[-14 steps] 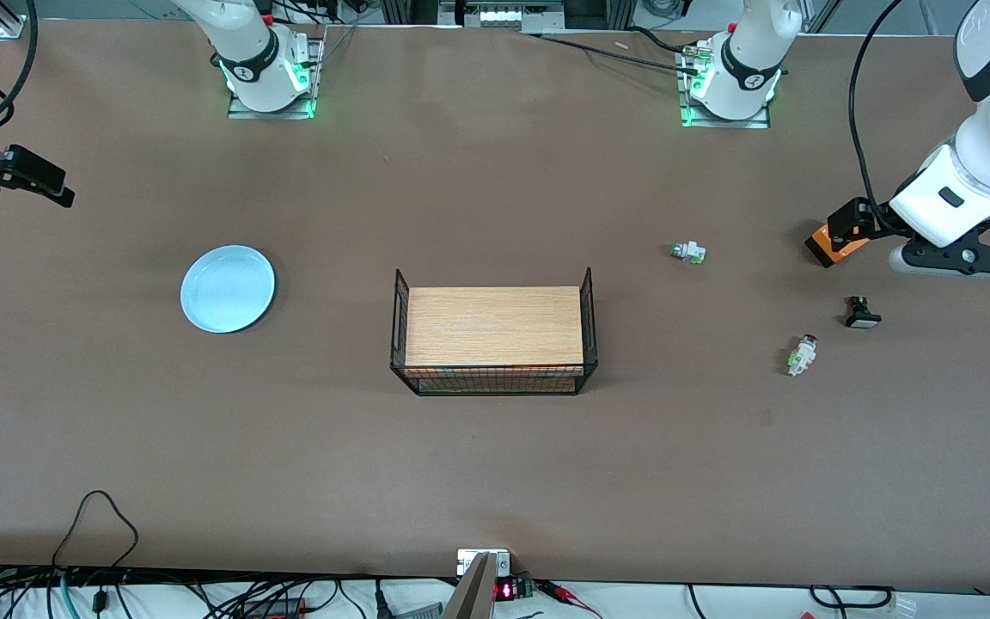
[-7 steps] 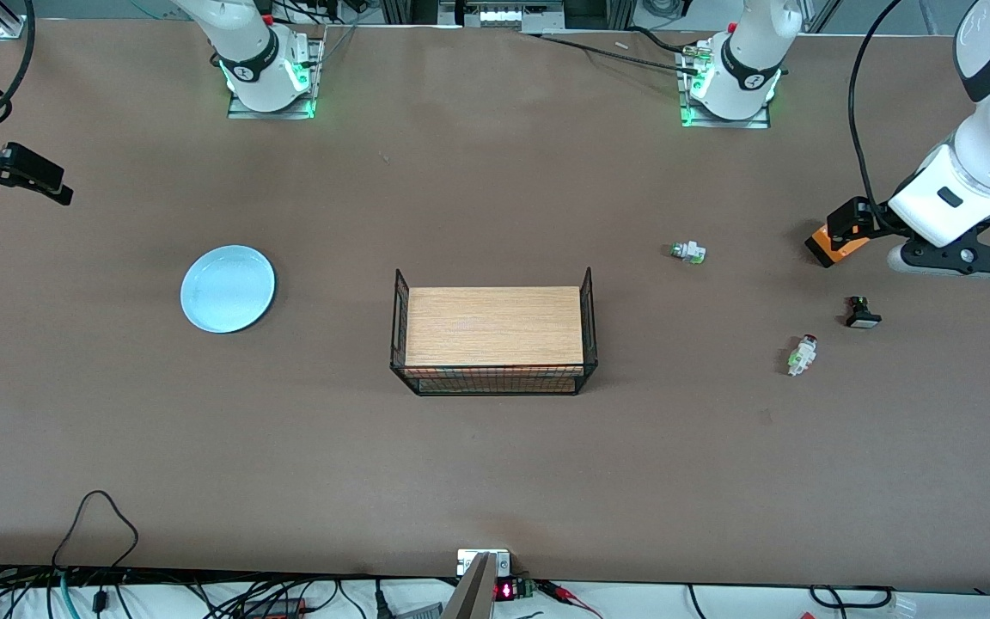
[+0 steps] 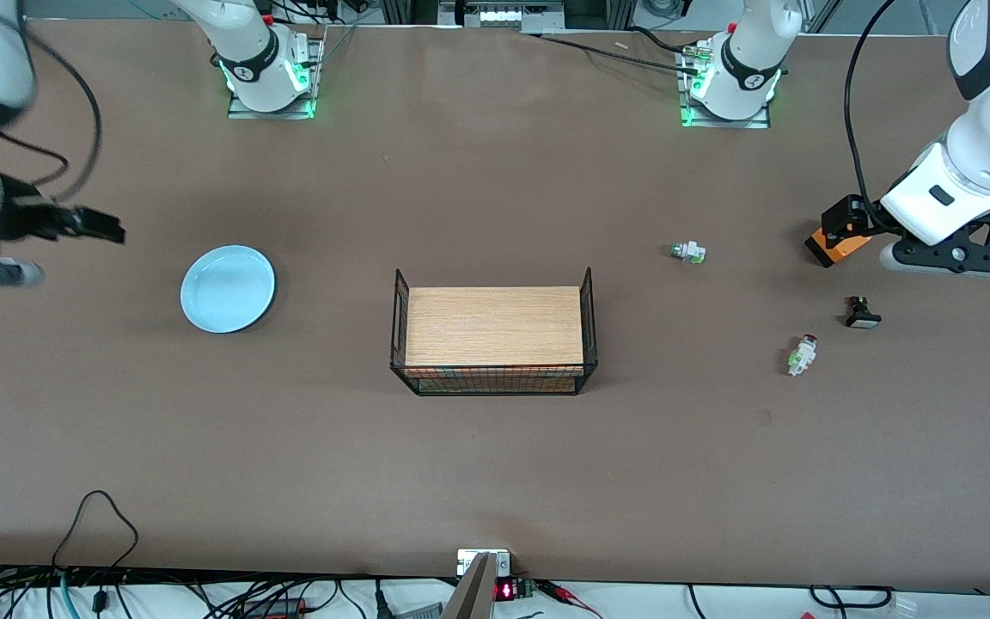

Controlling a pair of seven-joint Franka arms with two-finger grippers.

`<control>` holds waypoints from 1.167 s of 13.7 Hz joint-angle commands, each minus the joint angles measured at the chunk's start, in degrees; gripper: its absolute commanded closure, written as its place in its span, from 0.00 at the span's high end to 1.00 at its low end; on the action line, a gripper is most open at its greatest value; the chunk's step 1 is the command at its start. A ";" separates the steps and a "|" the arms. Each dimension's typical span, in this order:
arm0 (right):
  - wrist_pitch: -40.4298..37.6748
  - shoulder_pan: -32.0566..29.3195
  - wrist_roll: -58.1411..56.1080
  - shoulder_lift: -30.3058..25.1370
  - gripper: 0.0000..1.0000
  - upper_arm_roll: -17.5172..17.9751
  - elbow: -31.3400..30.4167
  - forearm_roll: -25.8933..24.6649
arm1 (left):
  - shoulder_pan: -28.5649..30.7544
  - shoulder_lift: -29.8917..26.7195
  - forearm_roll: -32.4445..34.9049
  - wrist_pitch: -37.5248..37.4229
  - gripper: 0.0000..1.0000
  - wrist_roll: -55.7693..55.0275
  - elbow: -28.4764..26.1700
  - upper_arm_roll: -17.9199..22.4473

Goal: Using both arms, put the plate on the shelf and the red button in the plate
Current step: 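Reach the right gripper down to the rim of the light blue plate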

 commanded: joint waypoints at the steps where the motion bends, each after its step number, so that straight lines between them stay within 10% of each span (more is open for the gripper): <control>1: 3.68 0.19 0.41 4.77 1.00 -0.10 0.85 -0.86 | -0.16 0.13 -0.83 -1.36 1.00 -0.50 1.42 -0.04; 11: 40.50 -5.08 -3.72 7.33 1.00 -0.19 -28.13 -0.86 | -0.07 0.13 -0.83 -1.36 1.00 -0.23 1.33 0.05; 16: 46.32 -6.31 -5.65 10.67 1.00 -0.19 -29.47 -0.95 | -0.07 0.22 -0.83 -1.36 1.00 -0.23 1.33 0.05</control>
